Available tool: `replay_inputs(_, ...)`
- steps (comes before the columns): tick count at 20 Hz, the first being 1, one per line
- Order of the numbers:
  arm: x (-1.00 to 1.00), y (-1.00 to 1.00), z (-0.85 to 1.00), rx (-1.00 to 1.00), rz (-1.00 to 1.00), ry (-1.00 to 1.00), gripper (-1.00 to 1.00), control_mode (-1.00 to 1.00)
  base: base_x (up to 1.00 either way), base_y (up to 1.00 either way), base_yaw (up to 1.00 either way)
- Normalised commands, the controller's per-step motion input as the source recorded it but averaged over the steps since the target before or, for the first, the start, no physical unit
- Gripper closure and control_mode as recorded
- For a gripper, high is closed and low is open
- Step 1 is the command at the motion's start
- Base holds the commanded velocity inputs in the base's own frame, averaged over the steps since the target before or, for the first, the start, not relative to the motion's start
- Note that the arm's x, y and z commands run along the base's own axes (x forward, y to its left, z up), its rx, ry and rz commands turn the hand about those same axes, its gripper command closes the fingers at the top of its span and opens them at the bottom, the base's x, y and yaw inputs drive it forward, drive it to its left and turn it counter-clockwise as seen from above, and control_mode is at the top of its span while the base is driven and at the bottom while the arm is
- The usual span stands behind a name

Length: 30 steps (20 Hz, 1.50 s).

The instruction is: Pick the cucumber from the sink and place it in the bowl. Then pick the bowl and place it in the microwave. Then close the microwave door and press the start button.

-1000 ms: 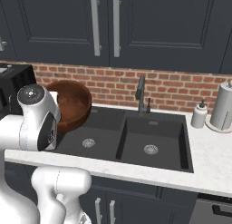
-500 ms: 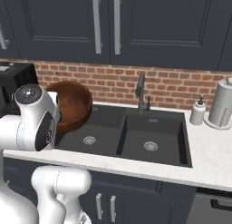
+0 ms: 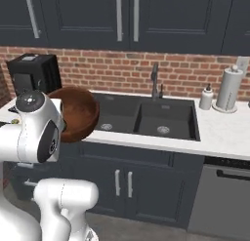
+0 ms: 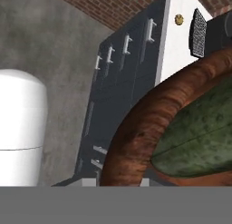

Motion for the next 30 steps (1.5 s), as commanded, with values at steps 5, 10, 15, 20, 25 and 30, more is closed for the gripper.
replay_inputs(5, 0.0, 0.0, 0.0, 0.0, 0.0, 0.0, 1.0, 1.0, -0.35, -0.28, -0.1)
replay_inputs(10, 0.0, 0.0, 0.0, 0.0, 0.0, 0.0, 1.0, 1.0, 0.0, -0.18, -0.4)
replay_inputs(15, 0.0, 0.0, 0.0, 0.0, 0.0, 0.0, 1.0, 1.0, 0.09, -0.06, -0.68)
replay_inputs(20, 0.0, 0.0, 0.0, 0.0, 0.0, 0.0, 1.0, 1.0, 0.02, -0.09, -0.92)
replay_inputs(25, 0.0, 0.0, 0.0, 0.0, 0.0, 0.0, 1.0, 1.0, 0.0, -0.03, -0.97)
replay_inputs(30, 0.0, 0.0, 0.0, 0.0, 0.0, 0.0, 1.0, 1.0, 0.0, 0.0, -0.98)
